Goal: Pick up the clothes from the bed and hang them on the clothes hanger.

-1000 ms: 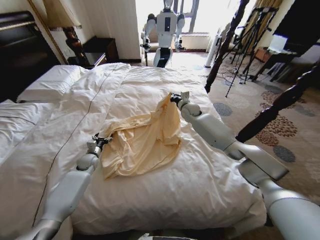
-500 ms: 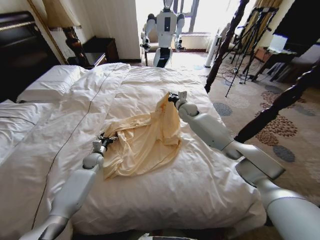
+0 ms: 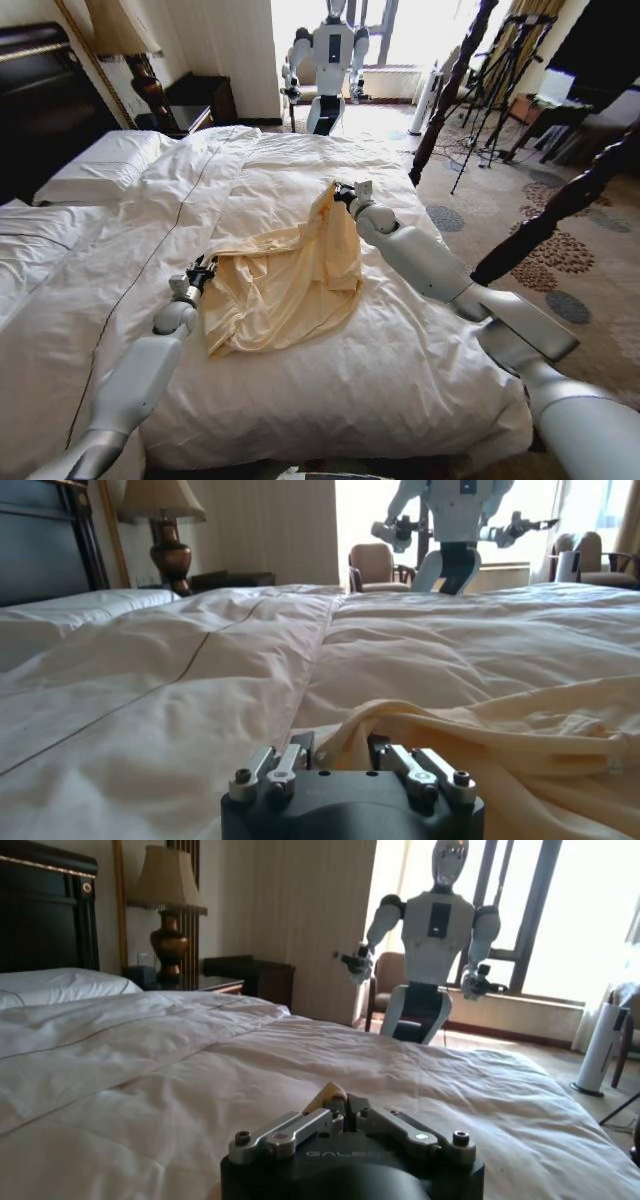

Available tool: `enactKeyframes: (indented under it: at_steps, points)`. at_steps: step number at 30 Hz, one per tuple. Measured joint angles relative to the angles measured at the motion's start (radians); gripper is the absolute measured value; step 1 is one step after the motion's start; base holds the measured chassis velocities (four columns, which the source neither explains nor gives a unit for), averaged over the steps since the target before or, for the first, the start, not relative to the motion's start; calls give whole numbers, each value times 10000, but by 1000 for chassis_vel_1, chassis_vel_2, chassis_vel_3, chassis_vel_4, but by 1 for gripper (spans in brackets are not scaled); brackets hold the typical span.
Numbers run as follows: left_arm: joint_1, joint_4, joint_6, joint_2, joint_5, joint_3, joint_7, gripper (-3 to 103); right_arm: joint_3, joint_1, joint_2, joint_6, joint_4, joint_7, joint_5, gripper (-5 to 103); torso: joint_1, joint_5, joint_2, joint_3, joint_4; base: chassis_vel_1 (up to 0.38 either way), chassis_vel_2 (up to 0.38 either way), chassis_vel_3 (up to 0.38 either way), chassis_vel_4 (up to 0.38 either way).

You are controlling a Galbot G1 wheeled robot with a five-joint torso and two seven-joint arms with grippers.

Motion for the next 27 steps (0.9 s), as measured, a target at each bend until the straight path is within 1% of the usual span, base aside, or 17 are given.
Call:
enactKeyframes:
  at_steps: [1,2,4,6,7,9,10,11,12,13,17,18,20,21,24,25,27]
  points:
    - [94,-201,12,85,-62,-137,-8,28,44,-3,-42,0,71,79,9,0,0,0,0,0,1,0,0,0,0]
    - [94,-201,12,85,-62,-137,-8,28,44,-3,-42,0,71,79,9,0,0,0,0,0,1,0,0,0,0]
    - [260,-738,87,247,-181,-465,-54,17,134,52,-147,-21,244,294,94,0,0,0,0,0,0,0,0,0,0]
    - [306,-929,136,314,-245,-575,-87,17,156,88,-195,-48,332,371,149,0,0,1,0,0,-1,0,0,0,0]
    - [420,-1394,268,485,-449,-788,-184,7,174,168,-307,-103,551,505,284,0,0,1,0,0,-1,0,0,0,0]
    - [469,-1589,315,564,-531,-868,-230,7,175,220,-388,-135,699,590,373,0,0,1,0,0,-1,0,0,0,0]
    - [530,-1866,383,677,-647,-988,-295,3,175,276,-474,-168,857,679,465,0,0,1,0,0,0,0,0,0,0]
    - [601,-2290,477,827,-839,-1143,-411,1,186,378,-604,-221,1117,832,636,0,-1,1,0,0,0,0,0,0,0]
    - [641,-2623,558,927,-995,-1233,-543,1,199,468,-703,-271,1348,970,795,0,-1,1,0,0,0,0,0,0,0]
    - [641,-2623,558,927,-995,-1233,-543,1,199,468,-703,-271,1348,970,795,0,-1,1,0,0,0,0,0,0,0]
    - [734,-4047,921,1370,-1723,-1741,-1167,1,270,974,-1181,-504,2401,1440,1382,0,0,0,0,0,-3,0,0,0,0]
    - [734,-4047,921,1370,-1723,-1741,-1167,1,270,974,-1181,-504,2401,1440,1382,0,0,0,0,0,-3,0,0,0,0]
    - [819,-4900,1150,1698,-2170,-2377,-1466,1,277,1365,-1544,-744,3173,1760,1939,0,0,2,0,0,-2,0,0,0,0]
    - [819,-4900,1150,1698,-2170,-2377,-1466,1,277,1365,-1544,-744,3173,1760,1939,0,0,2,0,0,-2,0,0,0,0]
    - [1030,-6017,1602,2336,-3063,-3538,-1952,1,319,2025,-2140,-1257,4102,2099,2879,0,-2,1,1,-1,0,0,0,0,0]
    - [1030,-6017,1602,2336,-3063,-3538,-1952,1,319,2025,-2140,-1257,4102,2099,2879,0,-2,1,1,-1,0,0,0,0,0]
    - [1246,-6499,1897,2682,-3465,-4152,-2033,1,288,2345,-2595,-1620,4577,2258,3399,0,-2,0,3,-2,2,0,0,0,0]
